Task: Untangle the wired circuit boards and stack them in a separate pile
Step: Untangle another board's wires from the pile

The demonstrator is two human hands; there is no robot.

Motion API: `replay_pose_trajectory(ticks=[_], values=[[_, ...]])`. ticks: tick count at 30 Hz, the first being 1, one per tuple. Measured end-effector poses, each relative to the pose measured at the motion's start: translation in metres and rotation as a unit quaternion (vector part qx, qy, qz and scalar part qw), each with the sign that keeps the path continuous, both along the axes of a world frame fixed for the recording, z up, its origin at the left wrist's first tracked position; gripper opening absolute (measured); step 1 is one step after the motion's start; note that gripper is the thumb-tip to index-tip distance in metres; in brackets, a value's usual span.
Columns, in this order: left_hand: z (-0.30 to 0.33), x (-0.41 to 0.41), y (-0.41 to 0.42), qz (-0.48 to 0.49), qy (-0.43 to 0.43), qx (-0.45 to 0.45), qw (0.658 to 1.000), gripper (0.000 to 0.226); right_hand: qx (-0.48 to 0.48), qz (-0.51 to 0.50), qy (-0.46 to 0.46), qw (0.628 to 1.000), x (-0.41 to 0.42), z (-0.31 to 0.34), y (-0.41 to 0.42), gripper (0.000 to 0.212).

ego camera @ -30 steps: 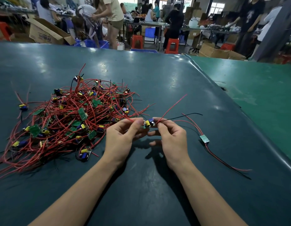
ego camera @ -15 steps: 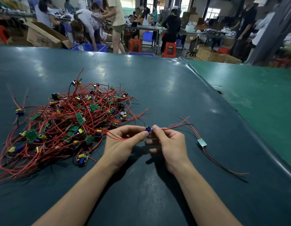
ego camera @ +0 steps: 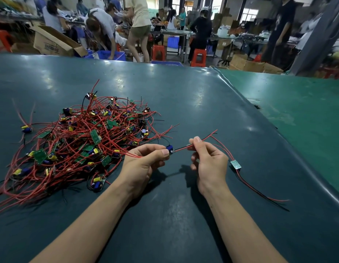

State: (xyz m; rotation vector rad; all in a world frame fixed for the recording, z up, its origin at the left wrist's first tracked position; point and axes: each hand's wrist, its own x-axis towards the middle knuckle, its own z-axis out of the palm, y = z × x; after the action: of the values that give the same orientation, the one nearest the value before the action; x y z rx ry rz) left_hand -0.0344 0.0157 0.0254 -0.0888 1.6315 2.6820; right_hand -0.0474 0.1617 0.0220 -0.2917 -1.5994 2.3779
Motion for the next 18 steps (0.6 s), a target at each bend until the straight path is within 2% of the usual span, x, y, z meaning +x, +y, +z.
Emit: replay_pose_trajectory(ticks=[7, 18], values=[[-0.001, 0.0, -0.001, -0.005, 0.008, -0.015, 1.0, 0.008, -0.016, -0.119, 0.015, 0.993, -0.008, -0.002, 0.011, 0.005], [-0.001, 0.0, -0.001, -0.023, 0.007, -0.008, 1.0, 0.01, 0.037, -0.131, 0.072, 0.988, -0.01, -0.006, 0.02, 0.01]])
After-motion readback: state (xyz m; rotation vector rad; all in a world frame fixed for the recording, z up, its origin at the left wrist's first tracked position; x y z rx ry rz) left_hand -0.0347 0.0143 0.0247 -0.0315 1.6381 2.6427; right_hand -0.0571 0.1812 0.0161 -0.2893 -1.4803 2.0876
